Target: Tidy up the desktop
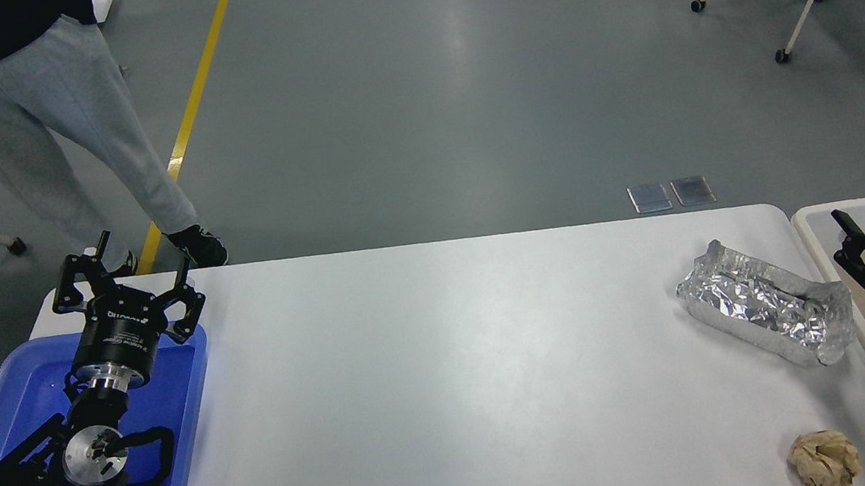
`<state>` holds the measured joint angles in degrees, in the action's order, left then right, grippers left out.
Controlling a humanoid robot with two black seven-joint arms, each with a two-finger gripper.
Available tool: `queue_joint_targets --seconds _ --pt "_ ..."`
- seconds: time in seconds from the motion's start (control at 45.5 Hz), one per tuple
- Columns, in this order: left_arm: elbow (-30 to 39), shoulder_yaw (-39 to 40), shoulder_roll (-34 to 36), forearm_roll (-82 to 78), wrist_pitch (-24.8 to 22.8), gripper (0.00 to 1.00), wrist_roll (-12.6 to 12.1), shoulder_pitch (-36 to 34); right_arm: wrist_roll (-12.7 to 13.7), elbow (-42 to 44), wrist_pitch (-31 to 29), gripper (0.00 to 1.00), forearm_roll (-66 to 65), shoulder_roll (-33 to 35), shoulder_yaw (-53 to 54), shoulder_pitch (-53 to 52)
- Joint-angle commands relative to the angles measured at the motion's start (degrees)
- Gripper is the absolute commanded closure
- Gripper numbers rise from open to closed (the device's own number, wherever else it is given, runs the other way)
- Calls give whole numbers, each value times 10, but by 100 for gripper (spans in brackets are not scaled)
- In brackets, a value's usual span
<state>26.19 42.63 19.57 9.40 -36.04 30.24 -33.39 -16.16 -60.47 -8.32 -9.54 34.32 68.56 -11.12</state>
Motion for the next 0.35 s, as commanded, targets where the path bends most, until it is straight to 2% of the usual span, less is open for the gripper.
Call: queue_joint_targets --seconds 0.0,0.33 --pt "0 0 0 0 0 0 0 0 -14 -14 1 0 -50 -49 32 -4" --pt "0 0 -1 0 0 0 0 0 -17 17 5 0 -66 -87 3 -42"
